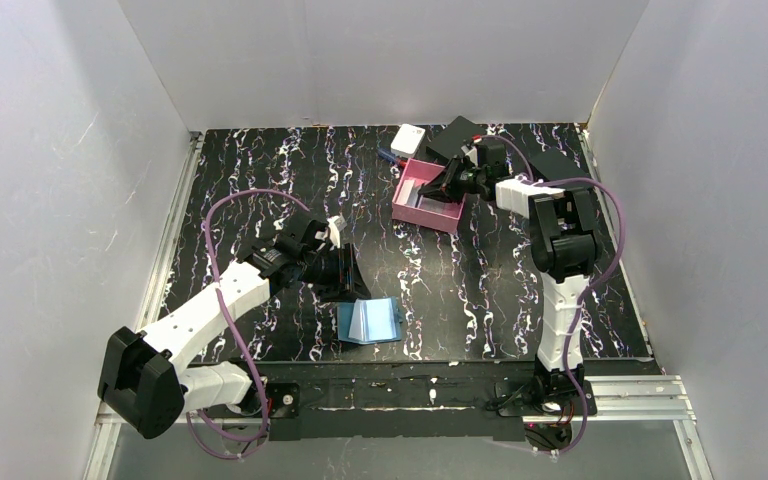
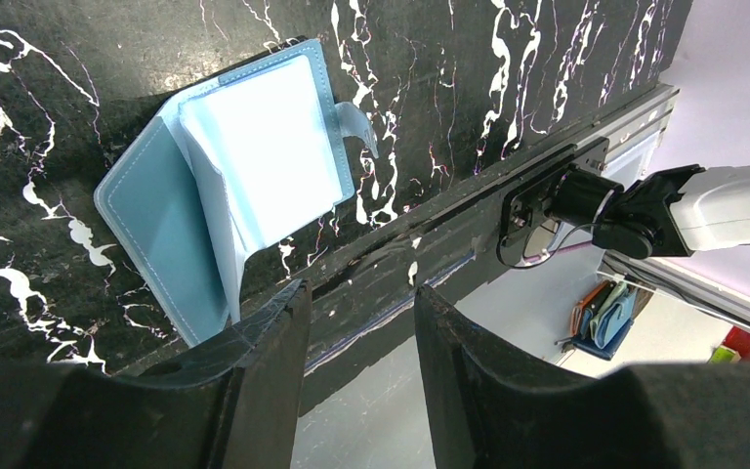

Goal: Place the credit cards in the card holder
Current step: Pick up the credit card from the storage box.

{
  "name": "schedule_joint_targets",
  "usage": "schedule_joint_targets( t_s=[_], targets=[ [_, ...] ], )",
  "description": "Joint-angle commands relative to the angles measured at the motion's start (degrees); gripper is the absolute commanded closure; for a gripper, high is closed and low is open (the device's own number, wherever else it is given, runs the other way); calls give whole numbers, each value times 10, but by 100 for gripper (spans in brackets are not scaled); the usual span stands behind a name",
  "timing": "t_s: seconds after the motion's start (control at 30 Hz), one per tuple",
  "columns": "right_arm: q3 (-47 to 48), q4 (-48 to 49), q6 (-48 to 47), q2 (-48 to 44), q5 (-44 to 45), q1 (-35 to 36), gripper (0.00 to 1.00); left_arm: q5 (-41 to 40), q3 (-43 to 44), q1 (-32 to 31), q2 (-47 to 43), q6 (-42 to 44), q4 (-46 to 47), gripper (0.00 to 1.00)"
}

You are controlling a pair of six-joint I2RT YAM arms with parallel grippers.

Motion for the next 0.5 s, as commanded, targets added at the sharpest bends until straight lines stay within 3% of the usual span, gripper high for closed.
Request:
schedule_joint_targets(
  t_s=[0.0,0.47],
  targets=[
    [43,-53,-23,-44,14,7,85,11,-4,3,-18,2,0,58],
    [60,-26,-8,-33,-2,15,93,13,-13,3,-32,-6,4,58]
  ],
)
